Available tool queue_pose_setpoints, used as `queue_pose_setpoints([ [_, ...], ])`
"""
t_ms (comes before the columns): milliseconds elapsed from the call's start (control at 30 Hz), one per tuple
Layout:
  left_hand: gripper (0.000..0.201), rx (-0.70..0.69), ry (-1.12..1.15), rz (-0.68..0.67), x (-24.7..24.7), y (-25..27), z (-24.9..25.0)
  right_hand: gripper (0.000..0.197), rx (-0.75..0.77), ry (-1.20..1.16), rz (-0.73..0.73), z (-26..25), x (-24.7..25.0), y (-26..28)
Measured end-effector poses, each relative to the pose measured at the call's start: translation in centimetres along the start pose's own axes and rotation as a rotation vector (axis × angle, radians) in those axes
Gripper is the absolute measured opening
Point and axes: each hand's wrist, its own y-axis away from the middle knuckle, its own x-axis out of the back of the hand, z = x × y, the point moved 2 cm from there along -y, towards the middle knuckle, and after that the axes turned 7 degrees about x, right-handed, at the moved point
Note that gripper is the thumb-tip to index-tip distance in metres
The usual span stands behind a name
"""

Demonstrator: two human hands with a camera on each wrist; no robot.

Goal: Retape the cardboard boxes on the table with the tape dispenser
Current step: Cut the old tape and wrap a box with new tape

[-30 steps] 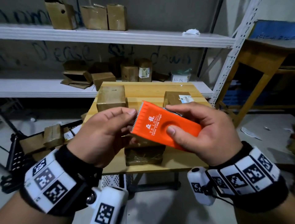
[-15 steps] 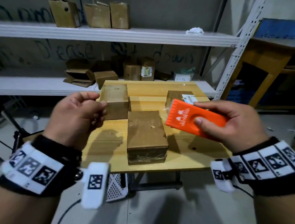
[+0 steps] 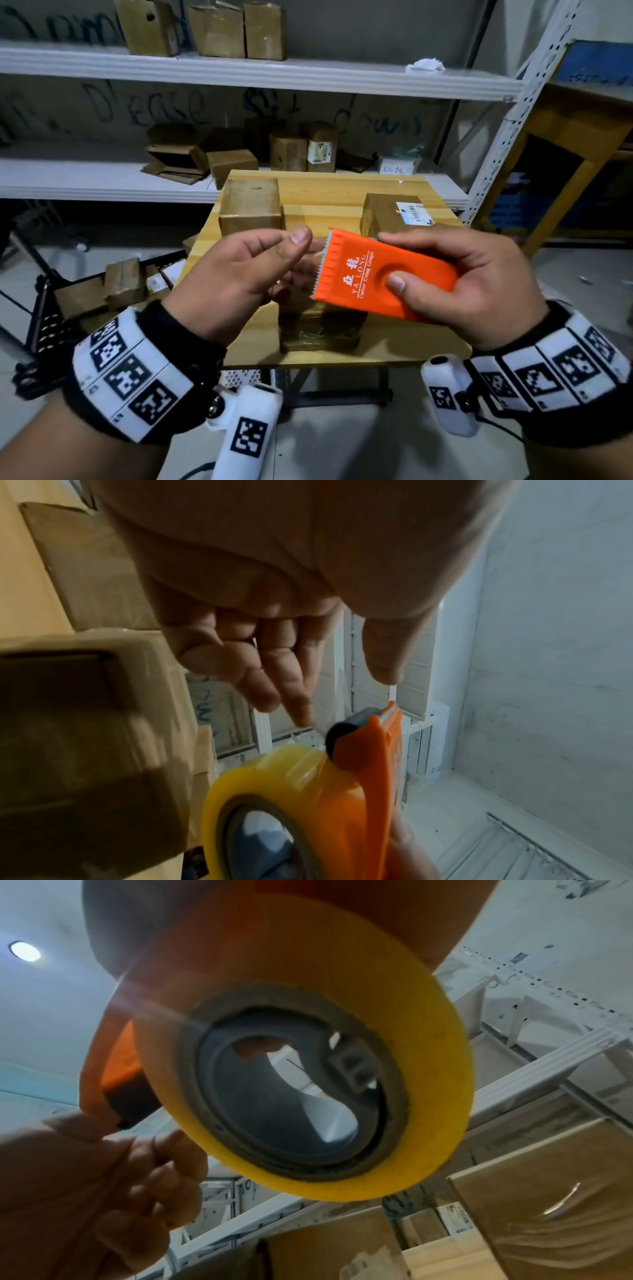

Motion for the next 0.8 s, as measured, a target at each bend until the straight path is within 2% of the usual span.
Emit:
queue_pose_setpoints([
  [100, 0.018, -0.08, -0.106, 0.002, 0.1, 0.2, -0.2, 0.042, -0.007, -0.018, -0.016, -0.2, -0.2, 0.1],
  [200, 0.018, -0.173, -0.176, 0.082, 0.1, 0.4, 0.1, 0.042, -0.029, 0.0, -0.035, -0.1, -0.3, 0.2],
  [333, 0.013, -0.253, -0.449, 0.224, -0.4, 0.6, 0.1, 0.041, -0.048, 0.055, -0.073, 0.0, -0.3, -0.2],
  [400, 0.014, -0.276, -0.512, 0.284, 0.0, 0.6, 0.2, 0.041, -0.045, 0.085, -0.082, 0.1, 0.0, -0.3],
  [500, 0.015, -0.277, -0.519, 0.345, 1.2, 0.5, 0.7, 0.042, -0.054, 0.138, -0.071, 0.4, 1.0, -0.2],
  [667, 0.026, -0.194, -0.401, 0.271, 1.7, 0.2, 0.0, 0.038, -0.068, 0.125, -0.058, 0.7, 1.2, 0.2],
  [800, 0.024, -0.229, -0.379, 0.276, 1.8, 0.0, 0.2, 0.035, -0.067, 0.114, -0.038, 0.8, 1.3, 0.2],
])
